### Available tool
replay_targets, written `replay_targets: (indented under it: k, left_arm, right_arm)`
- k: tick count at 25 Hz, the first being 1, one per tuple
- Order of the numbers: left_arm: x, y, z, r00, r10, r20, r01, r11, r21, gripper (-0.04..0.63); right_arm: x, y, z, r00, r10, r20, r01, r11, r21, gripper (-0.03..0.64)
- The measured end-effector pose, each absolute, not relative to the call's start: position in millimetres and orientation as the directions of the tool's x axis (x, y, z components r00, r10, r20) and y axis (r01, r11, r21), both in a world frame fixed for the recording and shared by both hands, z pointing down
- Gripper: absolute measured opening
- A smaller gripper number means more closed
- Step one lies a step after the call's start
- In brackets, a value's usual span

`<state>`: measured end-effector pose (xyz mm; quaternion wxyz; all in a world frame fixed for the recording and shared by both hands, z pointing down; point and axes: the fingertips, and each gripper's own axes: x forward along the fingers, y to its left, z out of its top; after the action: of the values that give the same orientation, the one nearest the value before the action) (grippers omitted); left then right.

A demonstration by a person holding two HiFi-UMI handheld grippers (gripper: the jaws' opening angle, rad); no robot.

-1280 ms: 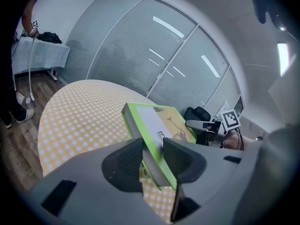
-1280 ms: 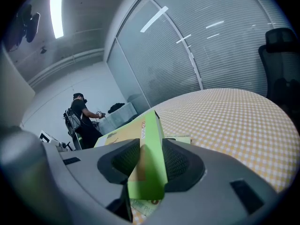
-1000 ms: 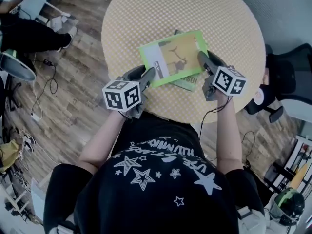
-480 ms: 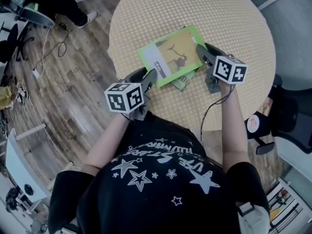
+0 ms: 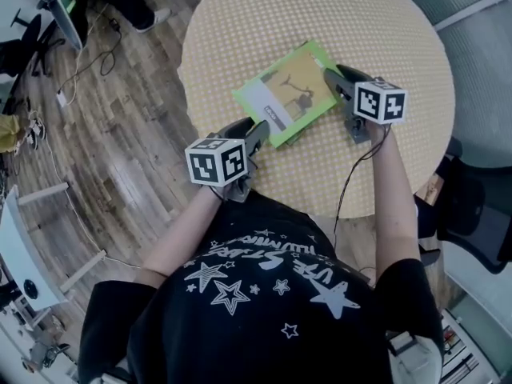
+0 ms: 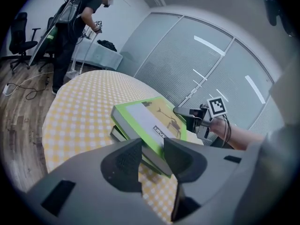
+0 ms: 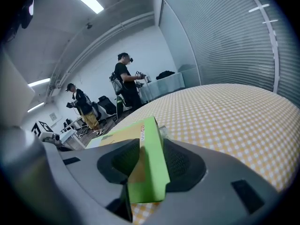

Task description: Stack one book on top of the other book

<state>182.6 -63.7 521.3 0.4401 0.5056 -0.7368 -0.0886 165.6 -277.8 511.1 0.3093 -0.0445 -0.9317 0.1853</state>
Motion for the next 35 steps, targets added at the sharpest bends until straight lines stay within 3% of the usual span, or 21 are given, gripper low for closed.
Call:
replay_targets:
  k: [14,23,35]
  left_arm:
    - [198.2,-74.7,539.6,-0.013,-0.814,0.581,-0.678,0.435,0.593,0.158]
    - [208.9,-73.1,540.2,0.012,-0.818,0.575,-0.757,0.368,0.54,0.152]
    - [154.3,-49.1,485.0,-0.223,-0.836,0.502,-0.847,0.421,0.325,0.141]
  right_arm:
    - [146.8,-286.5,533.8,-0.77,0.215,0.601,0.021,0.95,-0.312,0.161]
    - [150.4,-299.1,542.6,-0.754,0.108,0.648,-0.019,0.982,-0.186,0.207]
    - [144.7,-274.9,470.8,-0.859,0.027,0.512,-0.009,0.998,-0.067,0.206]
